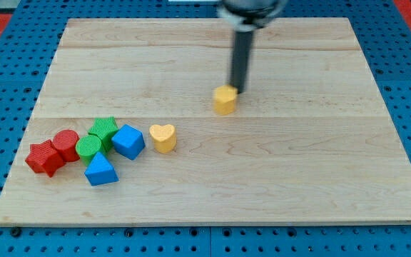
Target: Push the yellow hexagon into the green star
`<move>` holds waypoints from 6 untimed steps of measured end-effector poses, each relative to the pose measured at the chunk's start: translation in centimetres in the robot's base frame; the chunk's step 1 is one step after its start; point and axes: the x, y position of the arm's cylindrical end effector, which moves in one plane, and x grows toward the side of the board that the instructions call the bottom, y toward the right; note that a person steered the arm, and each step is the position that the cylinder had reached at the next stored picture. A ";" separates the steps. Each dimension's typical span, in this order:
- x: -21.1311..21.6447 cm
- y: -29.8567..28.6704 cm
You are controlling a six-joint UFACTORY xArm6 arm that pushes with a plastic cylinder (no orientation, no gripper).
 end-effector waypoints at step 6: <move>6.0 -8.9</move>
